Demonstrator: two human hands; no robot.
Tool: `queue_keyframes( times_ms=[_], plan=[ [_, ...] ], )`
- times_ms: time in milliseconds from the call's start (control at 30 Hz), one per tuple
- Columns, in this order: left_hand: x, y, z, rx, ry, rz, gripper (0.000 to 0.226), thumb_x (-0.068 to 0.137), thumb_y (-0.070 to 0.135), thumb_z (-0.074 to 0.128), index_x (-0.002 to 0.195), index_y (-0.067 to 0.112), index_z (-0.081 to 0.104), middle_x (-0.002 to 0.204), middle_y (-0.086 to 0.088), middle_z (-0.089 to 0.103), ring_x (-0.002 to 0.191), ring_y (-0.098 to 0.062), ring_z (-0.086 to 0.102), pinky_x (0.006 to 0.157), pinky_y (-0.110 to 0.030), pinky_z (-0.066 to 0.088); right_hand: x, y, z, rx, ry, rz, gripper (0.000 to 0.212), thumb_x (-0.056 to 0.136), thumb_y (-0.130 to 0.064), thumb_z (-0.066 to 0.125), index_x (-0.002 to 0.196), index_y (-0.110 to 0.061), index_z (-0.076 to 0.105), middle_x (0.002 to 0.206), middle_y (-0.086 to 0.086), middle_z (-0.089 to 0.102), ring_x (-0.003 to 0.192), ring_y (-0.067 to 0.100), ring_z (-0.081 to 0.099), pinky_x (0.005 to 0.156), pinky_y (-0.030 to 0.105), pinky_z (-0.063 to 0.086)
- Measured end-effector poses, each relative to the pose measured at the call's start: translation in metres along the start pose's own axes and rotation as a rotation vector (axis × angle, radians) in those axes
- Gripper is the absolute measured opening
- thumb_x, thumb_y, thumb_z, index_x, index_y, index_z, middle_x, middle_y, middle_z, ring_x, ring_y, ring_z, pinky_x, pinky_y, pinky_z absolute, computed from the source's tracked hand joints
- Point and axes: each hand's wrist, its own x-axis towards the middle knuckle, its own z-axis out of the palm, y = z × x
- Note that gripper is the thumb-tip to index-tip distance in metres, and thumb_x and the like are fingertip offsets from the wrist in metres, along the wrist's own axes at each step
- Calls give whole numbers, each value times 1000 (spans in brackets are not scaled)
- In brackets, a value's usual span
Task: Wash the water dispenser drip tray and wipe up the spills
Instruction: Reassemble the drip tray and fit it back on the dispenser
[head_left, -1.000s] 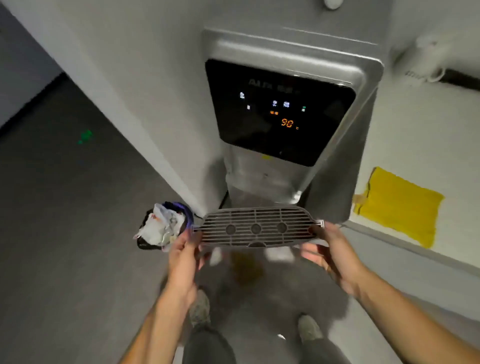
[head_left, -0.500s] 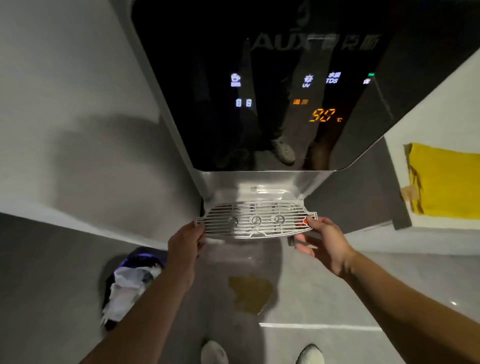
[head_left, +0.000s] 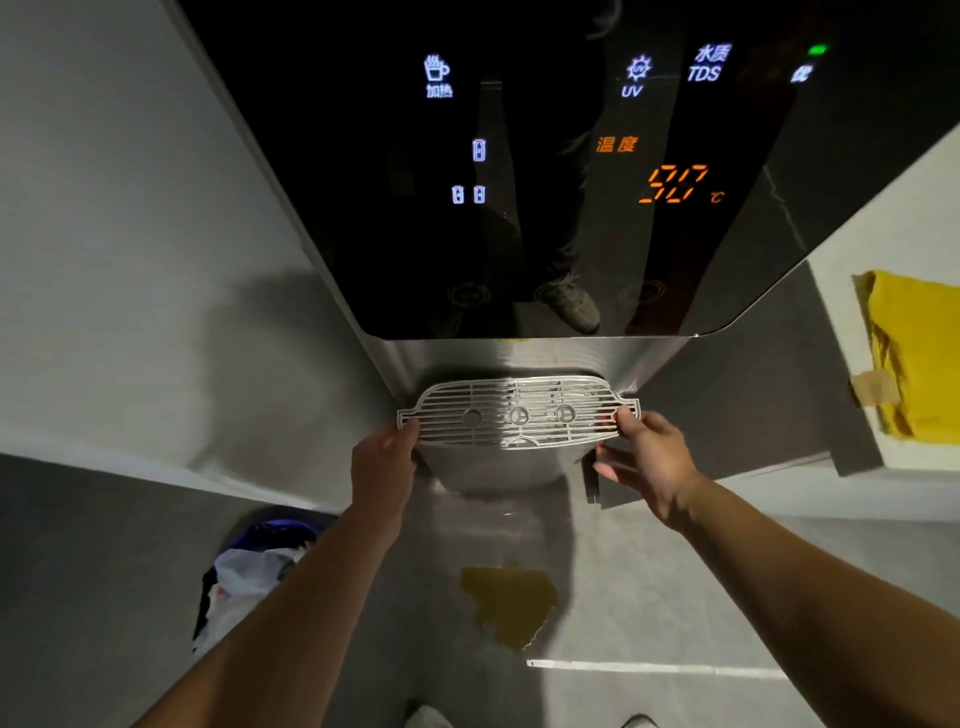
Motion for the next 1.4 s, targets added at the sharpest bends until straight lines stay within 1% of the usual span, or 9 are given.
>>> queue_keyframes(
  times_ms=[133, 300, 500, 633, 800, 933, 1233, 1300, 1400],
  plan=[
    [5, 6, -1, -104, 28, -58, 25, 101, 24, 62, 80, 14, 70, 86, -14, 66, 89, -26, 60, 84, -44, 51, 0, -1, 7, -47, 19, -27, 16, 105, -29, 54, 105, -18, 64, 110, 15, 73, 95, 32, 68, 91, 54, 59],
    [5, 7, -1, -94, 30, -61, 26, 102, 22, 60, 80, 14, 72, 84, -14, 68, 81, -22, 63, 95, -57, 56, 1, -1, 6, -65, 18, -37, 16, 106, -27, 54, 102, -18, 66, 107, 15, 75, 94, 32, 70, 93, 52, 59],
    [7, 7, -1, -19, 35, 11, 33, 105, 23, 55, 93, -5, 69, 100, -34, 67, 98, -46, 67, 95, -64, 54, 3, 1, 8, -32, 40, -24, 26, 107, -24, 52, 121, -8, 65, 116, 19, 72, 99, 36, 69, 92, 50, 59],
    [8, 8, -1, -32, 29, 4, 34, 103, 25, 55, 95, -5, 68, 100, -34, 67, 85, -31, 62, 95, -63, 54, 1, 2, 12, -5, 81, -26, 26, 107, -23, 51, 121, -7, 66, 116, 21, 72, 98, 37, 69, 94, 51, 58],
    [7, 12, -2, -11, 22, 4, 34, 104, 26, 54, 96, -4, 68, 99, -32, 66, 85, -29, 60, 91, -59, 55, 2, -1, 14, -30, 91, -17, 26, 107, -25, 51, 119, -8, 66, 116, 19, 73, 110, 43, 69, 94, 49, 59],
    [9, 18, 0, 5, 16, -14, 34, 103, 23, 53, 94, -7, 66, 85, -21, 62, 84, -30, 57, 80, -48, 53, 1, -4, 17, -44, 96, -25, 24, 107, -26, 50, 114, -9, 67, 116, 20, 72, 104, 38, 71, 92, 47, 59],
    [19, 22, -3, 160, -26, -45, 34, 105, 25, 55, 94, -5, 65, 88, -19, 63, 89, -40, 66, 92, -60, 58, -3, -8, 10, -156, 55, -17, 19, 105, -35, 53, 103, -21, 66, 117, 21, 71, 106, 39, 70, 83, 48, 62],
    [17, 27, -6, 193, -52, -78, 34, 105, 31, 56, 103, -1, 67, 93, -18, 62, 81, -32, 62, 91, -59, 59, -9, -12, 8, -245, 53, 4, 25, 104, -43, 51, 111, -20, 61, 126, 22, 65, 112, 43, 66, 82, 49, 62],
    [-2, 41, -12, 265, -33, -68, 38, 100, 34, 63, 130, 12, 55, 113, -10, 58, 103, -34, 61, 97, -57, 56, -35, -21, -2, -520, 76, -53, 56, 101, -48, 52, 144, -14, 43, 144, 18, 50, 123, 39, 58, 97, 55, 55]
  ],
)
